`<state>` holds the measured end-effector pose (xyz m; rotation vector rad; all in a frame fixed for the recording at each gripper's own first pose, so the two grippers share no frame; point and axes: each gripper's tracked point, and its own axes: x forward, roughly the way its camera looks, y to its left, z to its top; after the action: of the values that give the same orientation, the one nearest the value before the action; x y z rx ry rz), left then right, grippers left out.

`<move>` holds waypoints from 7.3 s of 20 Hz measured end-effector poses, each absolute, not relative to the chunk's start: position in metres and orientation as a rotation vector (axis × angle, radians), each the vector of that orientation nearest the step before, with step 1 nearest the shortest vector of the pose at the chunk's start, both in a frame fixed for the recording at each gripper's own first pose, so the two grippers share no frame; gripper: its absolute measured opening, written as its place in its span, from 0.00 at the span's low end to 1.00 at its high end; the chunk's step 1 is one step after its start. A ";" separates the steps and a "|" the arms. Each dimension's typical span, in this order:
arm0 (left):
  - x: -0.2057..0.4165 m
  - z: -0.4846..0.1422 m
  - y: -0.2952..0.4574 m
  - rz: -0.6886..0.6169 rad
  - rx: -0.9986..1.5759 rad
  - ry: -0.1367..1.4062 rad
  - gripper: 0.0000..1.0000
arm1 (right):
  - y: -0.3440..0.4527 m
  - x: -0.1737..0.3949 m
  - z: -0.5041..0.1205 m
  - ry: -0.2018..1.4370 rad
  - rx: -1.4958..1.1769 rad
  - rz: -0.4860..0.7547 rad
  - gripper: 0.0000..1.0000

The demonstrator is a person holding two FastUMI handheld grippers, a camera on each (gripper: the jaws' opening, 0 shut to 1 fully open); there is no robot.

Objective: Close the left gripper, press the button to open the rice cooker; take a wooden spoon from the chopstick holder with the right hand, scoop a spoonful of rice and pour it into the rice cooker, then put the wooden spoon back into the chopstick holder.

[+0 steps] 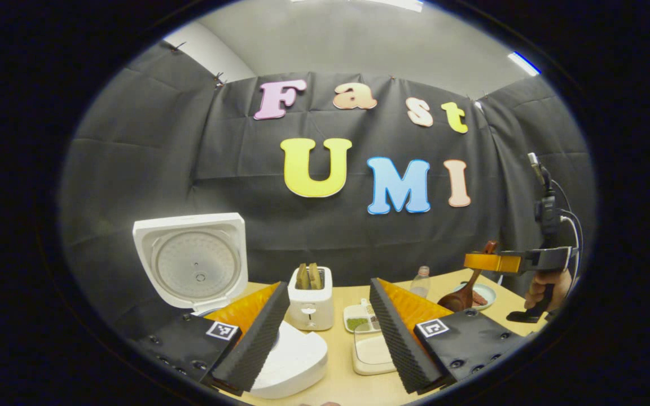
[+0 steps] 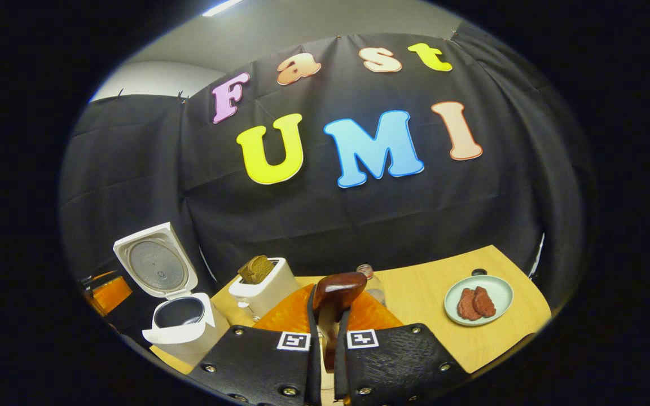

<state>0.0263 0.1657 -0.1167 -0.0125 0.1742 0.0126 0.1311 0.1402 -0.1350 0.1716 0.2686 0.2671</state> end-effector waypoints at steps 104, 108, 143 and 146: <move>-0.119 -0.180 0.342 0.275 -0.066 0.230 0.99 | 0.548 0.110 -0.118 0.134 -0.070 1.100 0.09; -0.118 -0.173 0.337 0.251 -0.090 0.216 0.99 | 0.491 0.140 -0.084 0.271 0.279 0.981 0.09; -0.020 -0.105 0.098 -0.037 -0.028 0.148 0.96 | -0.036 0.091 -0.147 0.329 0.544 0.118 0.09; -0.021 -0.107 0.087 -0.039 -0.013 0.165 0.96 | -0.031 0.088 -0.181 0.368 0.476 0.112 0.09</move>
<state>-0.0206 0.0865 -0.1065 -0.0127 0.1645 -0.0391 0.0885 -0.0312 -0.1813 0.4762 0.3683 0.1122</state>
